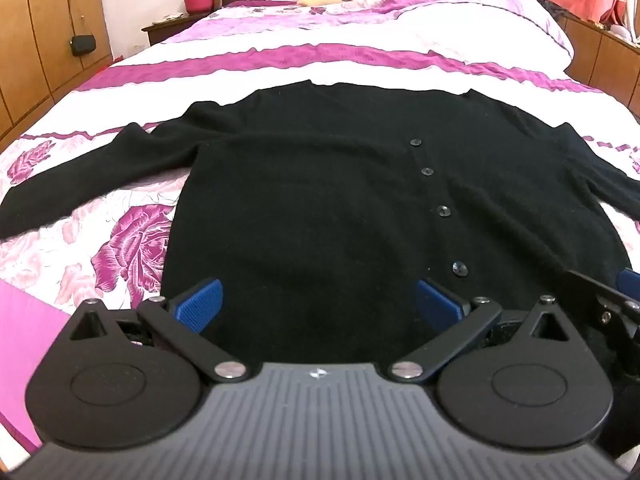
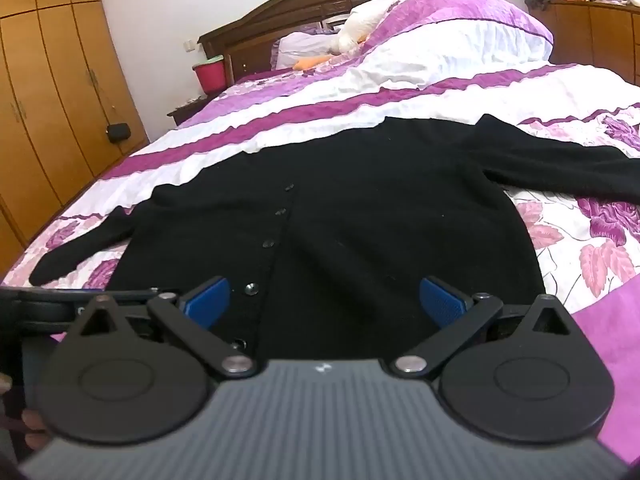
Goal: Fold small clothes
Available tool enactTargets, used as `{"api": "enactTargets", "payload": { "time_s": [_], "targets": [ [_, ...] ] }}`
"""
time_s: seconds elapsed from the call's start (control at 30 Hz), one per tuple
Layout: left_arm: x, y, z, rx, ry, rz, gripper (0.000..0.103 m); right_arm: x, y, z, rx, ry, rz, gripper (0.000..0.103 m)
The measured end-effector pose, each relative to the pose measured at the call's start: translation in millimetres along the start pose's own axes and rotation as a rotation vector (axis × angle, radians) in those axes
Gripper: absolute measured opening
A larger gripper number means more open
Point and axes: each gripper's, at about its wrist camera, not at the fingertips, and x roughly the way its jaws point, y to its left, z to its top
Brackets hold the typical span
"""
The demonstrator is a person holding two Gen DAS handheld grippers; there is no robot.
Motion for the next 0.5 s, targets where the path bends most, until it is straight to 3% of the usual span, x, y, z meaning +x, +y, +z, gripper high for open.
{"api": "enactTargets", "payload": {
  "time_s": [0.5],
  "targets": [
    [0.9, 0.4, -0.2, -0.008, 0.012, 0.001, 0.103, -2.4, 2.5, -0.5, -0.012, 0.000, 0.011, 0.103]
  ]
}}
